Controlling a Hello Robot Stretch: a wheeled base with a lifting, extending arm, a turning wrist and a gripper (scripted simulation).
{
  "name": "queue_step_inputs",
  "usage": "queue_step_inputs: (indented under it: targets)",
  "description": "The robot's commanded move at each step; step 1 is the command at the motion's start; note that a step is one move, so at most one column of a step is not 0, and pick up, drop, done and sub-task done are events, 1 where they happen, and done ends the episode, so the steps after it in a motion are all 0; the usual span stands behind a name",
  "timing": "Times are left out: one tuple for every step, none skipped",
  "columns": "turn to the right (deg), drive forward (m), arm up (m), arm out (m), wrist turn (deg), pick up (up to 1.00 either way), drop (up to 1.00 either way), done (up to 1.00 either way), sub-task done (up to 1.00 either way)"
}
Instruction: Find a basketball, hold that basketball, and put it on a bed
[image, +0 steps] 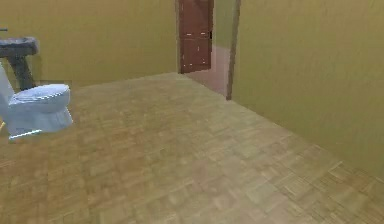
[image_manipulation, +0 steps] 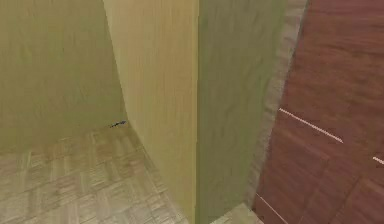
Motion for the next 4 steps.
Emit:
queue_step_inputs:
  targets:
    - [0.0, 1.00, 0.00, 0.00, 0.0, 0.00, 0.00, 0.00, 0.00]
    - [0.0, 1.00, 0.00, 0.00, 0.0, 0.00, 0.00, 0.00, 0.00]
    - [0.0, 1.00, 0.00, 0.00, 0.0, 0.00, 0.00, 0.00, 0.00]
    - [-3.0, 0.00, 0.00, 0.00, 0.0, 0.00, 0.00, 0.00, 0.00]
